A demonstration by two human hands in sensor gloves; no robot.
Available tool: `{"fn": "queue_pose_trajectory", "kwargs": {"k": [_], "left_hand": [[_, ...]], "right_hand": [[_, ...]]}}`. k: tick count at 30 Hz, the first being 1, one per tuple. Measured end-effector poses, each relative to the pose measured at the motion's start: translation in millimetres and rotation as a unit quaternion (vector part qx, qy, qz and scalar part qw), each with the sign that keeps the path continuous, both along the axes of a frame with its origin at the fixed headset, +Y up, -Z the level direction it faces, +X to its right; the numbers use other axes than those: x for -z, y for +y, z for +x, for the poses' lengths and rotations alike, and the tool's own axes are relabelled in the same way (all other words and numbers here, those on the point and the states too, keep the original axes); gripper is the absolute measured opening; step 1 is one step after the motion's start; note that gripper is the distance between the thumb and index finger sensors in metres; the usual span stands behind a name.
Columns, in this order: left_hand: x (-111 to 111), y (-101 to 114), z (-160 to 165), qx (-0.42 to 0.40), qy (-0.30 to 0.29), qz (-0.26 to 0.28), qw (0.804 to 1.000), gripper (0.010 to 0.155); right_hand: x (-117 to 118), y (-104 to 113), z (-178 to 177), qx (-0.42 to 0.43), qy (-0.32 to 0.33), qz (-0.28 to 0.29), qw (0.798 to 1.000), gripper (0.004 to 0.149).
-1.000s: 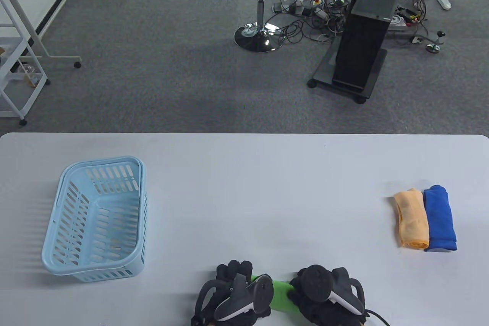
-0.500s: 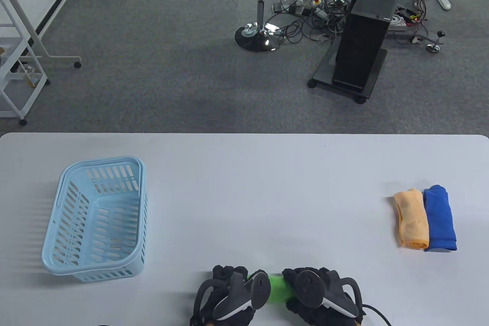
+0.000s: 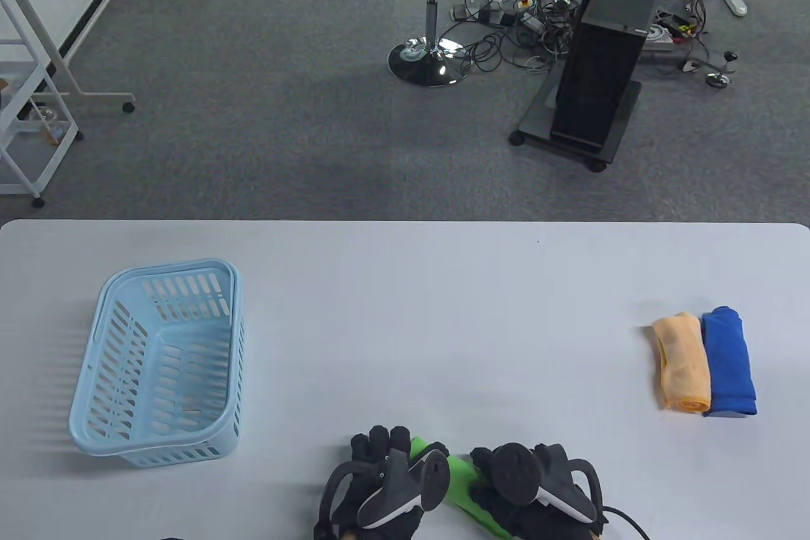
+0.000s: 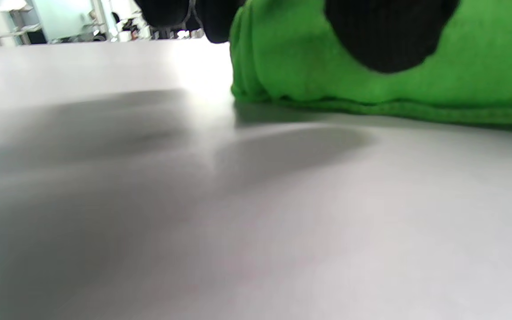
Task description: Roll rectangular towel into towel roll
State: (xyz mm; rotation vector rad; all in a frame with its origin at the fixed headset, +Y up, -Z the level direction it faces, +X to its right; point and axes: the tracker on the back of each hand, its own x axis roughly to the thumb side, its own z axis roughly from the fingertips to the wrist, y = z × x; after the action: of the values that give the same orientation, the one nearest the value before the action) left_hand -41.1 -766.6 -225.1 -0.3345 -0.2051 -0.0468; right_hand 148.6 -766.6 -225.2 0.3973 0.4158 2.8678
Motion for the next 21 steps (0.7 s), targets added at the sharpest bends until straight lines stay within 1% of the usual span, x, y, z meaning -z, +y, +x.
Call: {"fn": "queue_pose_trajectory", "kwargs": {"k": [2, 3, 4, 7, 8, 10, 11, 12, 13, 14, 15, 16, 18, 19, 21], "left_hand": [[3.7, 0.7, -6.7, 0.003, 0.033, 0.000, 0.999, 0.068], [5.2, 1.3, -11.4, -0.001, 0.048, -0.003, 0.999, 0.067], [6.3, 1.5, -16.2, -0.010, 0.058, -0.005, 0.998, 0.067], [7.4, 1.6, -27.0, -0.021, 0.076, -0.014, 0.997, 0.065], [7.4, 1.5, -29.2, -0.022, 0.077, -0.015, 0.997, 0.065], [7.7, 0.8, -31.6, -0.035, 0.072, -0.016, 0.997, 0.065], [7.4, 0.8, -32.5, -0.050, 0.065, -0.010, 0.997, 0.066], [8.0, 2.3, -33.3, -0.075, 0.053, 0.012, 0.996, 0.067], [8.5, 4.5, -34.3, -0.086, 0.054, 0.025, 0.995, 0.067], [8.6, 9.3, -35.9, -0.103, 0.060, 0.039, 0.992, 0.068], [8.2, 13.6, -37.2, -0.120, 0.063, 0.053, 0.989, 0.070], [7.4, 19.9, -39.2, -0.141, 0.064, 0.078, 0.985, 0.072], [5.2, 29.5, -41.9, -0.161, 0.067, 0.114, 0.978, 0.073], [3.8, 33.8, -43.1, -0.167, 0.069, 0.127, 0.975, 0.075], [1.9, 39.1, -44.3, -0.176, 0.071, 0.137, 0.972, 0.077]], "right_hand": [[-3.3, 7.0, -7.0, 0.029, 0.026, 0.025, 0.999, 0.079], [-4.6, 9.7, -9.6, 0.035, 0.036, 0.041, 0.998, 0.077], [-6.8, 13.3, -14.3, 0.040, 0.054, 0.061, 0.996, 0.071], [-13.7, 16.1, -27.4, 0.032, 0.106, 0.079, 0.991, 0.064], [-15.7, 14.4, -33.1, 0.020, 0.125, 0.080, 0.989, 0.064], [-18.8, 7.2, -42.8, -0.031, 0.146, 0.051, 0.988, 0.066], [-19.3, 1.5, -46.8, -0.073, 0.146, 0.045, 0.986, 0.068], [-19.0, -0.7, -47.2, -0.095, 0.139, 0.060, 0.984, 0.070], [-17.8, -0.9, -46.4, -0.089, 0.134, 0.085, 0.983, 0.069], [-14.6, -1.6, -46.0, -0.085, 0.136, 0.094, 0.983, 0.069], [-10.9, -1.7, -44.3, -0.095, 0.124, 0.087, 0.984, 0.070], [-7.9, -1.8, -42.2, -0.106, 0.108, 0.080, 0.985, 0.072], [0.5, -2.4, -36.7, -0.125, 0.080, 0.091, 0.985, 0.073], [5.3, -3.0, -33.9, -0.132, 0.066, 0.093, 0.985, 0.073], [16.9, -3.8, -27.0, -0.156, 0.034, 0.086, 0.983, 0.075]]}}
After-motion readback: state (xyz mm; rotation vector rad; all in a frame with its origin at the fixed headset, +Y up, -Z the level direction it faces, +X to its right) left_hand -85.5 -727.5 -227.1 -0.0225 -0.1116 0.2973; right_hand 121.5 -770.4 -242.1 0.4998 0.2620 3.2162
